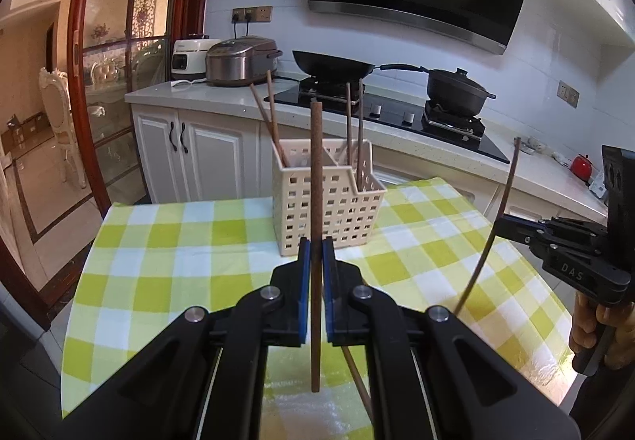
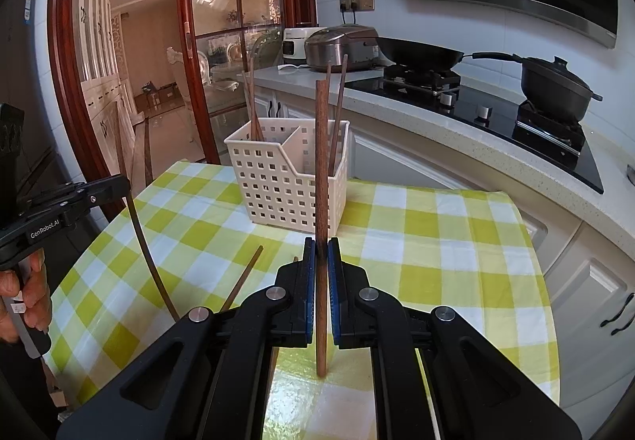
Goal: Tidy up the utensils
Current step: 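Raise the left tool's chopstick and lower it into the basket while the right tool does likewise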
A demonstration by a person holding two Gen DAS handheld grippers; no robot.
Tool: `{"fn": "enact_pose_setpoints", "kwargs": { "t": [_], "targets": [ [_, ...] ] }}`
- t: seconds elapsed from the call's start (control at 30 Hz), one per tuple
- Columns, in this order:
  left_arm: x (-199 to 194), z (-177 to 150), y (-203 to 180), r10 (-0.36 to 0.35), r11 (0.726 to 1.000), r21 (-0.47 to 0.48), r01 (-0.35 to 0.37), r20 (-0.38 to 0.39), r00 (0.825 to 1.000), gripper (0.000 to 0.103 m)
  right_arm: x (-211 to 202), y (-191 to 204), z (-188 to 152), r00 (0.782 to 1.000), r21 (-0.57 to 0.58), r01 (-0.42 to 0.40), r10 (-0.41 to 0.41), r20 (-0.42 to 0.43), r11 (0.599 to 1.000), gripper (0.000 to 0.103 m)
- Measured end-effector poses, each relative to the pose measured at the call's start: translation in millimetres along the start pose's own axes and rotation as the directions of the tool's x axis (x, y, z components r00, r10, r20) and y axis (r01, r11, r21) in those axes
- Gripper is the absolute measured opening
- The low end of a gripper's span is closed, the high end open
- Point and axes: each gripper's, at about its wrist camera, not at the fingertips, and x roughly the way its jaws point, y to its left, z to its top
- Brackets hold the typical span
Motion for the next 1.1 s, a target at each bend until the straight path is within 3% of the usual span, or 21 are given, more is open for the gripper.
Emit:
{"fn": "enact_pose_setpoints", "kwargs": {
  "t": [0.5,0.9,1.1],
  "targets": [
    [11,40,-2,-0.034,0.999,0.023,0.034,0.012,0.999,0.006,13,-4,25,1.000,0.002,0.013,-0.013,-0.014,1.000,0.008],
    [-2,122,-15,-0.040,0.996,0.080,0.031,0.107,0.994,0.006,8,-1,108,0.999,-0.044,0.000,0.002,0.052,0.999,0.008],
    [11,165,-20,-0.044,0.996,0.084,0.032,0.138,0.989,0.006,21,3,146,0.998,-0.049,-0.024,0.027,0.065,0.999,0.008]
  ]
}}
